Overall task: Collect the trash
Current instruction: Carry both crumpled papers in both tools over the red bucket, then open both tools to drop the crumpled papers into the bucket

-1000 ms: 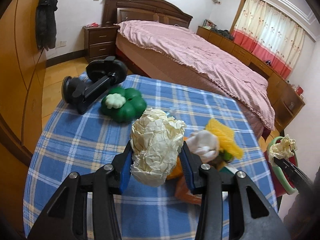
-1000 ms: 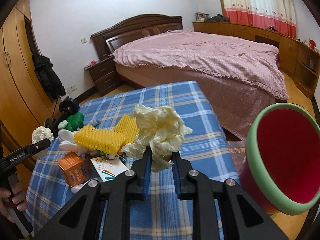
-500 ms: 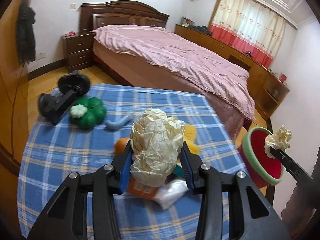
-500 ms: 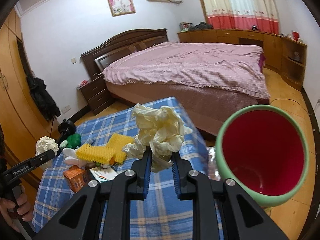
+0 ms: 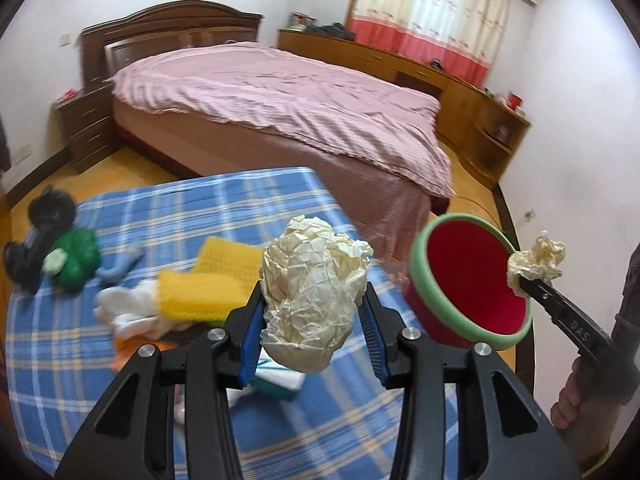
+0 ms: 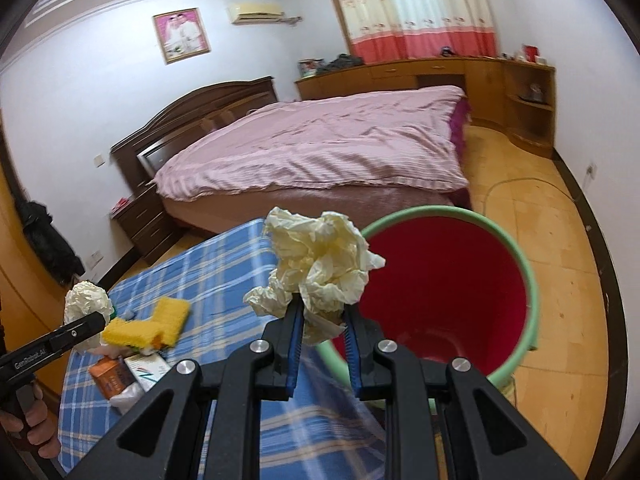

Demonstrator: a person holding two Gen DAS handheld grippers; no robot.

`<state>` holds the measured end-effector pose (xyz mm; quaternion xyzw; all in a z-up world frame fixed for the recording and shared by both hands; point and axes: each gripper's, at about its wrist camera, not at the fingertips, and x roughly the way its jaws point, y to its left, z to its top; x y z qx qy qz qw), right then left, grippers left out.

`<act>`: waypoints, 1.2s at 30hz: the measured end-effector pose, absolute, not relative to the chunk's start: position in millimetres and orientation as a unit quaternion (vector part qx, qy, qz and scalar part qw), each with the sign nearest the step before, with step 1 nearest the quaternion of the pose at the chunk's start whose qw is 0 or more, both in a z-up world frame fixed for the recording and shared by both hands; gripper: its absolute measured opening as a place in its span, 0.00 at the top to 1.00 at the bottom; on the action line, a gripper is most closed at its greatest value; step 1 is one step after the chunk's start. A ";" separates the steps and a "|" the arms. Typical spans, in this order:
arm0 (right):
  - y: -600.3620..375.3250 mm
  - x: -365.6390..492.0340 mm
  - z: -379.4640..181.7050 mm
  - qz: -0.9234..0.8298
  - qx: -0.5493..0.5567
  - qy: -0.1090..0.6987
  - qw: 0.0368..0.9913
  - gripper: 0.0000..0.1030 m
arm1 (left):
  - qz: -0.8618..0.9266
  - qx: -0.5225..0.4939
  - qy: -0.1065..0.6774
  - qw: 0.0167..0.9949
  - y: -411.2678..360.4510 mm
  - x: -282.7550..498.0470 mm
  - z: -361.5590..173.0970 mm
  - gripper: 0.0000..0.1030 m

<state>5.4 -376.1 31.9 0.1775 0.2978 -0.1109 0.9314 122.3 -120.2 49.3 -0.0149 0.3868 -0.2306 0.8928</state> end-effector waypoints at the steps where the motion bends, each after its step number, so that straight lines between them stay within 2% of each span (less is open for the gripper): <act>1: -381.6 3.2 30.0 -0.116 0.181 0.298 0.930 0.79 | -0.236 -0.011 0.387 0.891 -128.1 121.4 50.1 0.57; 20: -469.2 -26.4 -28.2 -0.209 0.225 0.318 0.897 0.79 | -0.368 0.031 0.406 0.836 -282.9 124.8 8.9 0.57; 28: -476.0 -17.6 -42.6 -0.206 0.224 0.329 0.894 0.79 | -0.381 0.037 0.436 0.814 -310.0 133.7 -23.9 0.56; 32: -474.8 -12.2 -43.6 -0.207 0.214 0.330 0.896 0.78 | -0.380 0.051 0.422 0.822 -315.5 134.0 -28.2 0.56; 36: -475.4 -8.1 -46.8 -0.199 0.227 0.329 0.895 0.77 | -0.387 0.050 0.428 0.815 -321.1 135.2 -32.2 0.52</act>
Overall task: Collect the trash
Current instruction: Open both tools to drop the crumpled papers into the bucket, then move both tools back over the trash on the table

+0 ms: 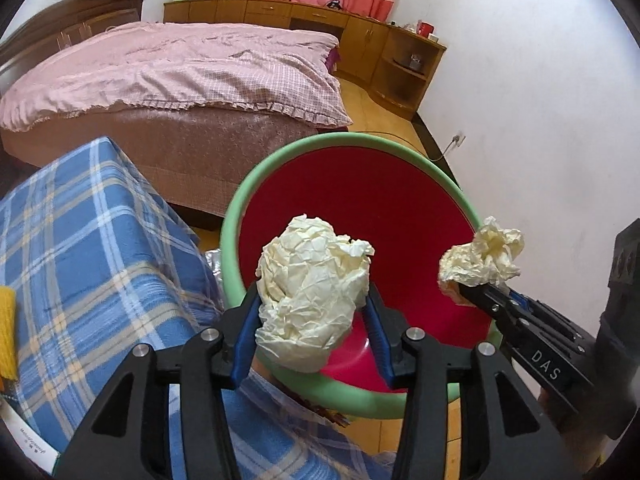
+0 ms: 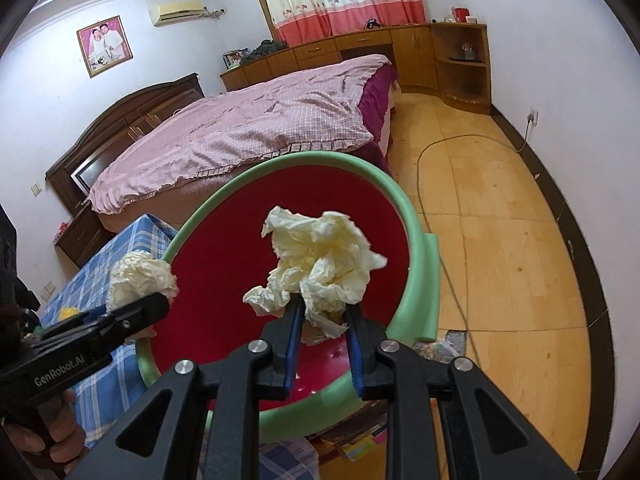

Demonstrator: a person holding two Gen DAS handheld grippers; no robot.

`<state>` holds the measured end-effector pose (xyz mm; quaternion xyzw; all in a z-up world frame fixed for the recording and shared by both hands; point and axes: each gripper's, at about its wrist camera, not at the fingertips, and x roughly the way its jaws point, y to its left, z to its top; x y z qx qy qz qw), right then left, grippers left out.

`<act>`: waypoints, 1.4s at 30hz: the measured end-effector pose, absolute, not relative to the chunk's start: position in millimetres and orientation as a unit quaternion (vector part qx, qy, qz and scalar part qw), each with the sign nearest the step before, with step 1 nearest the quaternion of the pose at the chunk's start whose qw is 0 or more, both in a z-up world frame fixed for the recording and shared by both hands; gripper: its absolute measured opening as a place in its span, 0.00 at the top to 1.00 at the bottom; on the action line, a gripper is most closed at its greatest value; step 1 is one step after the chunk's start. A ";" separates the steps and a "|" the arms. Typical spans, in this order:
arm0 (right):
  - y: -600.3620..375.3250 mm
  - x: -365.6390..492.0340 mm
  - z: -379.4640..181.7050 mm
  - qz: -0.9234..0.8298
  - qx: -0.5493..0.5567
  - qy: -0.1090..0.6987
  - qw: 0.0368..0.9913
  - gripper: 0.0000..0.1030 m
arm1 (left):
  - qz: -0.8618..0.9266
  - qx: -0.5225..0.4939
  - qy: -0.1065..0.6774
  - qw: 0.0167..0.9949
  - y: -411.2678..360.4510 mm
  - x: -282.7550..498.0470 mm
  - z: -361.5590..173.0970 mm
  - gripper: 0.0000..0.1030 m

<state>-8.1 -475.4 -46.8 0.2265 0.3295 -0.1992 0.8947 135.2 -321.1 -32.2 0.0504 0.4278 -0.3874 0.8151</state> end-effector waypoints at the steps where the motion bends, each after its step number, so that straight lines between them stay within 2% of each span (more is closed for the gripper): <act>1: -475.6 -8.0 -47.1 -0.198 0.228 0.329 0.895 0.77 | -0.389 0.051 0.428 0.814 -321.9 134.8 -32.7 0.51; 6: -475.8 -8.3 -47.0 -0.188 0.236 0.322 0.897 0.68 | -0.394 0.054 0.426 0.813 -324.8 134.2 -35.1 0.47; 10: -475.7 -8.7 -44.3 -0.182 0.240 0.313 0.900 0.55 | -0.396 0.051 0.426 0.812 -325.6 133.3 -33.4 0.44; 14: -479.0 -10.2 -42.1 -0.183 0.253 0.304 0.900 0.50 | -0.393 0.051 0.425 0.814 -323.7 134.5 -31.8 0.43; 25: -482.5 -17.3 -35.9 -0.186 0.271 0.296 0.897 0.44 | -0.383 0.040 0.427 0.818 -308.1 133.6 -20.1 0.43; 42: -445.8 -25.8 -6.4 -0.165 0.258 0.297 0.904 0.27 | -0.335 0.024 0.438 0.834 -249.3 119.9 9.7 0.43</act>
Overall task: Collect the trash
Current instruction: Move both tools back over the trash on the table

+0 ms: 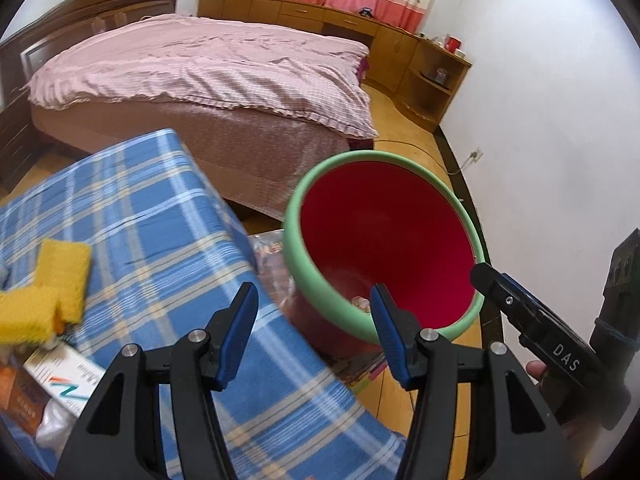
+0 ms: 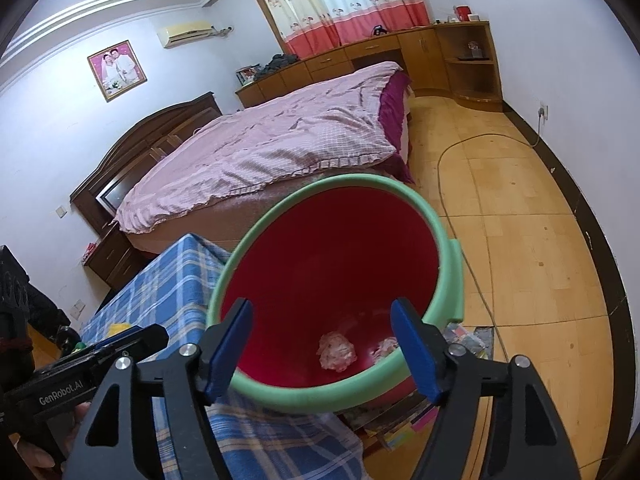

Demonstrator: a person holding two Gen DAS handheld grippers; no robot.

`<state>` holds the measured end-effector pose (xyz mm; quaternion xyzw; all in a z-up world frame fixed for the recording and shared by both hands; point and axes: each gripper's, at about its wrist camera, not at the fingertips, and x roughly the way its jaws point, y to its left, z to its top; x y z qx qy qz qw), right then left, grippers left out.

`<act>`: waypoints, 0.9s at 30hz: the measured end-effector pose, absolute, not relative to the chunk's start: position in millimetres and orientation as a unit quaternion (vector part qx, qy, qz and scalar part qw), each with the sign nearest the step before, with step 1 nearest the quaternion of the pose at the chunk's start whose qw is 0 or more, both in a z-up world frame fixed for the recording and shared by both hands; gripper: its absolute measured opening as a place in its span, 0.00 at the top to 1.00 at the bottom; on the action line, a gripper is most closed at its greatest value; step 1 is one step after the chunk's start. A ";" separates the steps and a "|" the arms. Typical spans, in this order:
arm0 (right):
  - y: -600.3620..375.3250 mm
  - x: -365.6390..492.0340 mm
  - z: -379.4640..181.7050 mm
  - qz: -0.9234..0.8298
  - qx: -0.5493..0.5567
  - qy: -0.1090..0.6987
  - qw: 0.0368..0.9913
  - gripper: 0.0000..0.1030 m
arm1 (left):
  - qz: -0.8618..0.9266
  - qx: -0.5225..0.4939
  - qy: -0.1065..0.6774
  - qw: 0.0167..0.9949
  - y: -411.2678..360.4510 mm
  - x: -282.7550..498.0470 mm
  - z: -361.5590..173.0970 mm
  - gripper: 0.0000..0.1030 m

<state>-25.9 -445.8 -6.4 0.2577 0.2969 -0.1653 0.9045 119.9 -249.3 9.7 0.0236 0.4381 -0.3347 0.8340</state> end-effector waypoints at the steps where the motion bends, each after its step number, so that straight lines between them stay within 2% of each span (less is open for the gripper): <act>1: -442.1 -25.8 -5.3 -0.162 0.258 0.297 0.905 0.27 | -0.330 0.022 0.438 0.836 -244.4 119.6 11.4 0.43; 17: -381.1 -21.9 8.4 -0.108 0.242 0.308 0.914 0.24 | -0.205 -0.028 0.422 0.882 -126.1 119.9 30.0 0.43; 27: -332.5 -15.2 14.8 -0.060 0.219 0.314 0.922 0.22 | -0.125 -0.016 0.419 0.899 -52.4 114.6 32.5 0.43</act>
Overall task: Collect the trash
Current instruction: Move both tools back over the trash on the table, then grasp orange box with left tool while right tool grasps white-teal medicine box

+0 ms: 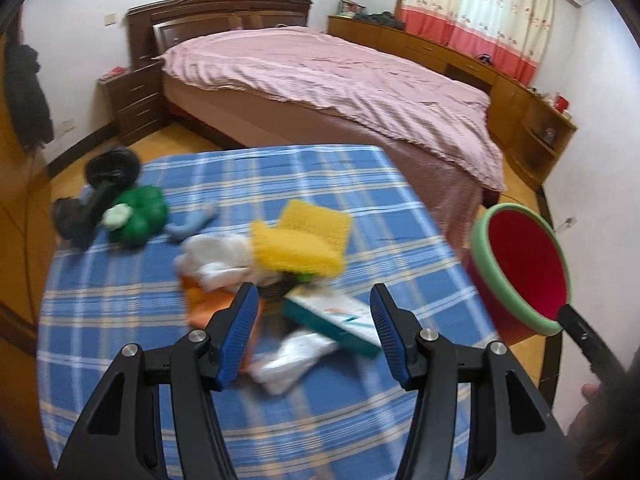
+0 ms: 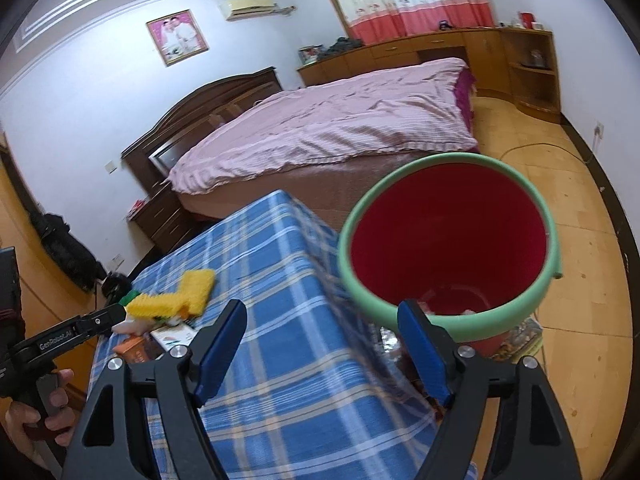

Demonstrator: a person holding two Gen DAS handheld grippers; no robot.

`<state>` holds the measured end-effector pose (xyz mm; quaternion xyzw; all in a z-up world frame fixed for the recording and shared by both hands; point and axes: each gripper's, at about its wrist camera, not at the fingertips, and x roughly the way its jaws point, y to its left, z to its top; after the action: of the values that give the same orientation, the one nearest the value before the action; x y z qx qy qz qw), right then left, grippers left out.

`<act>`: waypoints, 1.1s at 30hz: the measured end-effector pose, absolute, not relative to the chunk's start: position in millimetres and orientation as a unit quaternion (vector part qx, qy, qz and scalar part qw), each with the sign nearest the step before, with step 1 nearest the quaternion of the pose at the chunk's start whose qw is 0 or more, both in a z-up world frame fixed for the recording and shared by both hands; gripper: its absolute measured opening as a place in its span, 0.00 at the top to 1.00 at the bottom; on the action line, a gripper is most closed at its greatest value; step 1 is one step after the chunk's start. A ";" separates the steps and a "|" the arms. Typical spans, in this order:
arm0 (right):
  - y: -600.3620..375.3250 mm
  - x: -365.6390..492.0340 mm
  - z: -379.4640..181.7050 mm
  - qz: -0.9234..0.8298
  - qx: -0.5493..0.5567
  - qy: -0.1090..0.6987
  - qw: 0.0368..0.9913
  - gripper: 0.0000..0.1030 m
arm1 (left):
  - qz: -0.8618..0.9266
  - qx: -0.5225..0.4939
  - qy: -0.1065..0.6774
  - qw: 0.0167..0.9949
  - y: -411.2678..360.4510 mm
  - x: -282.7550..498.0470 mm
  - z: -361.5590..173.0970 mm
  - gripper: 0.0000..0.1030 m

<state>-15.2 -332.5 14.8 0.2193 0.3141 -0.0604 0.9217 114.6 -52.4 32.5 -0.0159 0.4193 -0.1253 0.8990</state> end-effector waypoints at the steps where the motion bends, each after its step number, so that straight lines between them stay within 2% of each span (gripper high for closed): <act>1: -328.3 -15.2 14.9 -0.056 0.217 0.315 0.922 0.22 | -0.118 -0.017 0.420 0.900 -45.6 114.1 31.7 0.43; 10: -303.3 -13.0 17.2 -0.035 0.198 0.320 0.926 0.21 | -0.067 -0.025 0.435 0.898 -0.2 112.4 9.4 0.43; 22: -277.3 7.2 10.6 -0.003 0.169 0.345 0.923 0.19 | -0.077 -0.032 0.454 0.887 -3.8 118.3 -25.1 0.43; 29: -259.9 29.9 1.7 0.034 0.153 0.366 0.917 0.14 | -0.080 -0.055 0.452 0.887 0.9 124.6 -38.1 0.43; 33: -246.7 47.0 -2.9 0.060 0.142 0.380 0.912 0.12 | -0.093 -0.069 0.446 0.887 3.5 123.3 -41.1 0.49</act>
<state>47.0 -246.7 -2.9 0.1417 0.3796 0.0599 0.9123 123.3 3.5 -41.1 -0.0690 0.4463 -0.0929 0.8874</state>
